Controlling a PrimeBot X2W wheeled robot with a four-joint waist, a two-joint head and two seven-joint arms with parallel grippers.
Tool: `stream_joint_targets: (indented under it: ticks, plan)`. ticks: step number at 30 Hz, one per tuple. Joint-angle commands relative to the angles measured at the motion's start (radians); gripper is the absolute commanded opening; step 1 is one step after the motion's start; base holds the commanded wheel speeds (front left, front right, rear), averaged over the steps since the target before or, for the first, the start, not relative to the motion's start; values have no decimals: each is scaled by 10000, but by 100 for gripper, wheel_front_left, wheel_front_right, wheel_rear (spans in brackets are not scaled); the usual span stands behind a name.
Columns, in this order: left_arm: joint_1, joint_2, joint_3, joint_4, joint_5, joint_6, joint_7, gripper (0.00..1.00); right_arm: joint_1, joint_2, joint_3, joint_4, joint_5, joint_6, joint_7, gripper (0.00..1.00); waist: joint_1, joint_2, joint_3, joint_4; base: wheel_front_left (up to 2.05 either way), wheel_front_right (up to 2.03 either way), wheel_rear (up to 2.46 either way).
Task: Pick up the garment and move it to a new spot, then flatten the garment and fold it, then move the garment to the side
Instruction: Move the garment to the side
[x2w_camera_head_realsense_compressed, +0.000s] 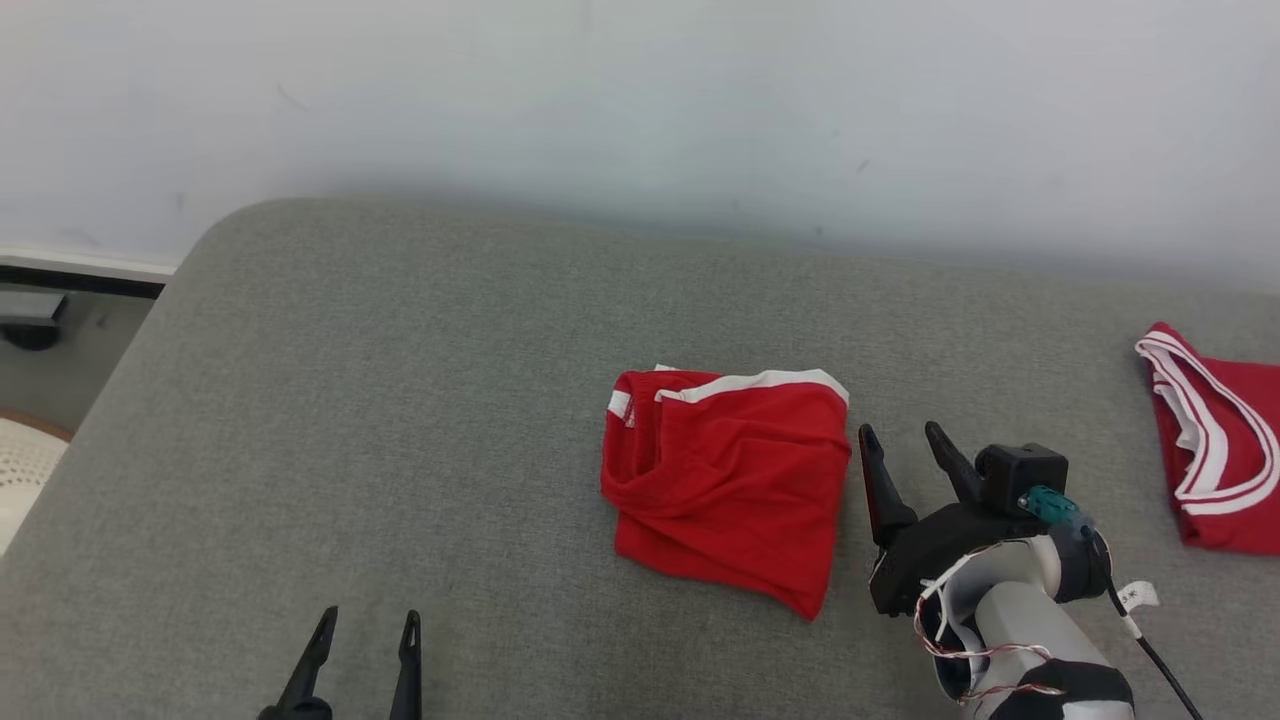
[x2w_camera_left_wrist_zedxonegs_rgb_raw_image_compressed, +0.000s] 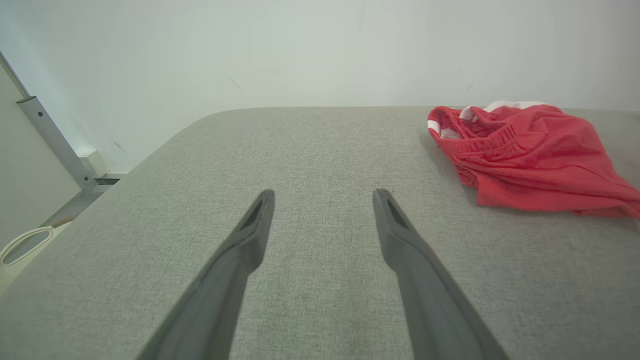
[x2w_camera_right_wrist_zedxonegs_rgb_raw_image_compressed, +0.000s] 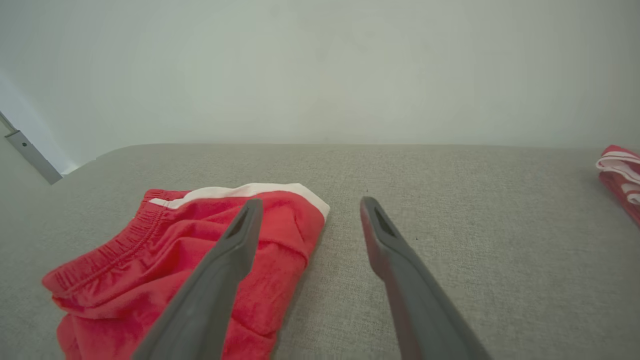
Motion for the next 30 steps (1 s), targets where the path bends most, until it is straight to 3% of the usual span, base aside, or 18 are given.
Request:
stream_joint_targets:
  ticks: [1, 10, 18, 23, 24, 25, 26, 30]
  plan:
    - [-136, -52, -37, 5, -11, -42, -29, 100, -302, 42, -49, 445, 125, 5, -9, 100, -1, -1, 116, 310, 0, 0, 0]
    - [-459, -69, -301, 157, -56, -68, -29, 100, -1563, 105, -405, 3183, 1039, 5, 229, 100, -1, -1, 430, 984, 0, 0, 0]
    - [-754, -90, -418, 211, -103, -69, -29, 100, -1716, 104, -15, 3740, 2389, 5, 659, 100, -1, -1, 666, 1287, 0, 0, 0]
    - [-677, -100, -373, 237, -139, -54, -29, 100, -1415, 131, 745, 3826, 3300, 5, 1243, 100, -1, -1, 698, 1310, 0, 0, 0]
    - [-665, -101, -362, 234, -141, -49, -29, 100, -1355, 143, 932, 3786, 3441, 5, 1312, 71, -1, -1, 698, 1297, 0, 0, 0]
    - [-654, -101, -352, 236, -137, -35, -29, 100, -1315, 145, 1096, 3735, 3595, 5, 1297, 25, -1, -1, 698, 1279, 0, 0, 0]
    - [-651, -101, -350, 244, -137, -27, -29, 100, -1296, 144, 1238, 3692, 3733, 5, 1253, 0, -1, -1, 699, 1262, 0, 0, 0]
    - [-708, -100, -356, 284, -167, -9, -29, 100, -1362, 123, 1815, 3663, 3891, 5, 1014, 0, -1, -1, 676, 1180, 0, 0, 0]
